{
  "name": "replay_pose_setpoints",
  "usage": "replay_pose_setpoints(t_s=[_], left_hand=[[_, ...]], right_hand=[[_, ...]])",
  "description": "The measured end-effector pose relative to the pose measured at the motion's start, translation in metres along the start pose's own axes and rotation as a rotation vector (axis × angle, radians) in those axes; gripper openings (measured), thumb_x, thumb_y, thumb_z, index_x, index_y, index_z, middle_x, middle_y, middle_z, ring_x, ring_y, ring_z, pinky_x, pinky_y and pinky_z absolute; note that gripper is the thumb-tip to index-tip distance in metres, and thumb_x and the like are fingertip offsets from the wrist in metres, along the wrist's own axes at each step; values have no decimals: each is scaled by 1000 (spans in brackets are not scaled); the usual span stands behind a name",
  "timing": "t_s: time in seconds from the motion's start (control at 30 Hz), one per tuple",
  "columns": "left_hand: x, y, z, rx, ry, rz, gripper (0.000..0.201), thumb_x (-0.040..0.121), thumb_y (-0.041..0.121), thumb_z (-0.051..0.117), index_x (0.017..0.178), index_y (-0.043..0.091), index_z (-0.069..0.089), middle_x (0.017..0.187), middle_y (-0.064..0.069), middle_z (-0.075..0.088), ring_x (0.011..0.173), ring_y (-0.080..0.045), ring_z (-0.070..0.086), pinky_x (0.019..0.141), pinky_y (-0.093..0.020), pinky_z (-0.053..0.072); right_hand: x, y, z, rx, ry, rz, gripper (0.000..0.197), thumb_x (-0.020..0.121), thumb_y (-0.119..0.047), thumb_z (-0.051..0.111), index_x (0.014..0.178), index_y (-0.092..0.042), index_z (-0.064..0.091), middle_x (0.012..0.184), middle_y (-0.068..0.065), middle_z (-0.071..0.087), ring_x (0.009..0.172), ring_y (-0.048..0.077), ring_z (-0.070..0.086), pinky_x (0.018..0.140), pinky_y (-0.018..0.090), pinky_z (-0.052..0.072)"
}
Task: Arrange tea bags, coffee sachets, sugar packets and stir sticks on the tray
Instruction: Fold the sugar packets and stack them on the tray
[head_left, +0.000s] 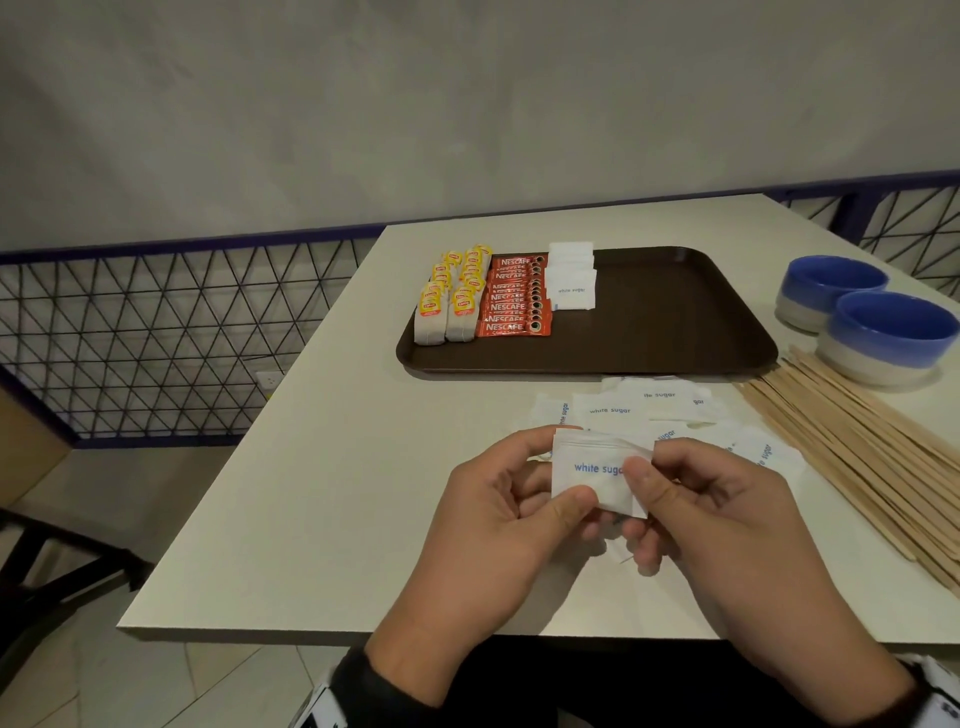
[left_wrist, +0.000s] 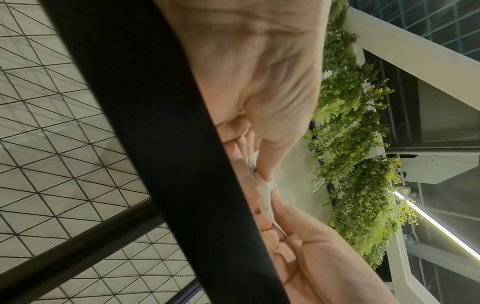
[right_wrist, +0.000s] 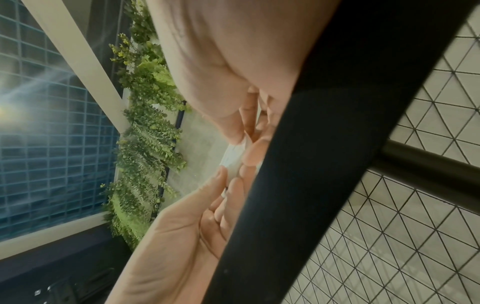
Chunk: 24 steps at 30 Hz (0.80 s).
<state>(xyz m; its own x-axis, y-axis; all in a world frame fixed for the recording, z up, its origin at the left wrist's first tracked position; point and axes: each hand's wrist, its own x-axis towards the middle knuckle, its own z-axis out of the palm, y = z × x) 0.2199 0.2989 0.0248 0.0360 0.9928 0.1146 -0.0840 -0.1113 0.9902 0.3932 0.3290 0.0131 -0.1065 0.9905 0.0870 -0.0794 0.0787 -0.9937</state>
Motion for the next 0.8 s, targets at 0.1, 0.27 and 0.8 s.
replay_pose_setpoints(t_s=[0.1,0.27,0.8], left_hand=[[0,0,1,4,-17,-3,35,94,-6,63,124,13,66,101,-11,79,79,-29,74,75,-36,61],[-1,1,0,30,-29,2,33,94,-5,64,120,13,69,101,-6,79,85,-27,76,73,-26,59],[0,-1,-1,33,-13,-2,30,92,-7,65,114,13,74,100,-7,79,92,-30,76,83,-34,61]], right_hand=[[-1,-3,0,25,1,2,21,79,-36,70,85,-17,78,66,18,67,52,33,59,58,43,51],[-2,-4,1,17,24,-3,22,88,-36,65,90,-19,79,75,17,73,53,34,59,60,42,51],[8,-35,-8,-329,-312,141,20,90,-11,74,103,-26,75,87,2,76,66,18,66,60,34,53]])
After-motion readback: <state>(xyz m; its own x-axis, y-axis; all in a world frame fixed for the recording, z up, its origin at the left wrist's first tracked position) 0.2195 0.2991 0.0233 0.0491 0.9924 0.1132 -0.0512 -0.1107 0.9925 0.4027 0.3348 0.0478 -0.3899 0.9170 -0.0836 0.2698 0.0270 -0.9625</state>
